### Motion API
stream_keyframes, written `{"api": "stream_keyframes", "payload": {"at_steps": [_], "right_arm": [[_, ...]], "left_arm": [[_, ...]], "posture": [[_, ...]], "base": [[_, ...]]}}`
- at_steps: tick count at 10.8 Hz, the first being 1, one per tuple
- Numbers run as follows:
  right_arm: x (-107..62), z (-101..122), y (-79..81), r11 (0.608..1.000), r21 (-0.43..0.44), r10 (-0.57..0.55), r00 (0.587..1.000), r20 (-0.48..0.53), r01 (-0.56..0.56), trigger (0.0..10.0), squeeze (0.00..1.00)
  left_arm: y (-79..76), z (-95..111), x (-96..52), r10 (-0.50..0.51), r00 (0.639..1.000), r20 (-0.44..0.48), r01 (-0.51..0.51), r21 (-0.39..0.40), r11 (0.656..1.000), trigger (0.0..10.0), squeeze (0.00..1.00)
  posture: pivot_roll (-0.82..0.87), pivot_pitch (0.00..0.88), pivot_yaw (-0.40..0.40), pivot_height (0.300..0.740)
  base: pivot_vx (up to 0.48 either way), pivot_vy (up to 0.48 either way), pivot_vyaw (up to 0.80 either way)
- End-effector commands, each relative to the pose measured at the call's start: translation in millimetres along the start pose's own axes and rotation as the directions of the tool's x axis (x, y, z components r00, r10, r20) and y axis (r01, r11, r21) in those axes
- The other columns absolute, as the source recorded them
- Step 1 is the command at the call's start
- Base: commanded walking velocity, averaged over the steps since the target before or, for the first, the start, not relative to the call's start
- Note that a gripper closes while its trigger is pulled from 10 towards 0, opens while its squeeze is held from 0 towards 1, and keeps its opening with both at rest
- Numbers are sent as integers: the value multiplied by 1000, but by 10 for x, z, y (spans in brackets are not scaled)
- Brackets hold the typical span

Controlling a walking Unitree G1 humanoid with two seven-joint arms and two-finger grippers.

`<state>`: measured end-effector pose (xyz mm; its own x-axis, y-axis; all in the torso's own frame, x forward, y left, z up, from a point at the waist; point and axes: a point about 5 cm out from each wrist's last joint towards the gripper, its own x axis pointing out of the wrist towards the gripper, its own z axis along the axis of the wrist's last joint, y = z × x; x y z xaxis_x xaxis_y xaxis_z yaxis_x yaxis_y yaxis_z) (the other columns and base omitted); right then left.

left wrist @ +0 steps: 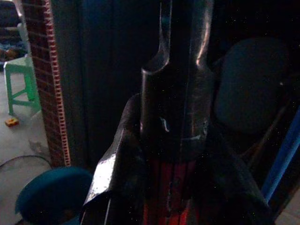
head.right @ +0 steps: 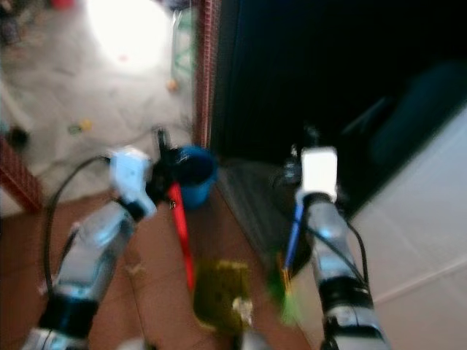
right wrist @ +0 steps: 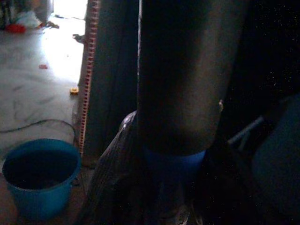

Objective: Sweep floor

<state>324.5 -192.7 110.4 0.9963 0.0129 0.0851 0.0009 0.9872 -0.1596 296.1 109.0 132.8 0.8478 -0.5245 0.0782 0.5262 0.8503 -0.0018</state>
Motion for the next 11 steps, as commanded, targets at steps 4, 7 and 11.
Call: {"api": "stream_keyframes", "payload": {"at_steps": [4,7,11], "right_arm": [[63,88,-4,1000,-19,14,1000,0,-14,10000,0],[132,114,65,976,215,68,992,-104,-44,10000,0],[288,339,17,872,490,98,987,-126,-24,10000,0]], "left_arm": [[56,85,15,28,999,44,-30,39,999,10000,0],[60,56,19,43,998,38,-44,42,998,10000,0],[74,15,22,61,998,31,-63,64,996,10000,0]], "posture": [[-14,0,-48,740],[-22,0,-46,740],[-35,0,-49,740]], "base": [[0,0,0],[0,0,0],[0,0,0]]}}
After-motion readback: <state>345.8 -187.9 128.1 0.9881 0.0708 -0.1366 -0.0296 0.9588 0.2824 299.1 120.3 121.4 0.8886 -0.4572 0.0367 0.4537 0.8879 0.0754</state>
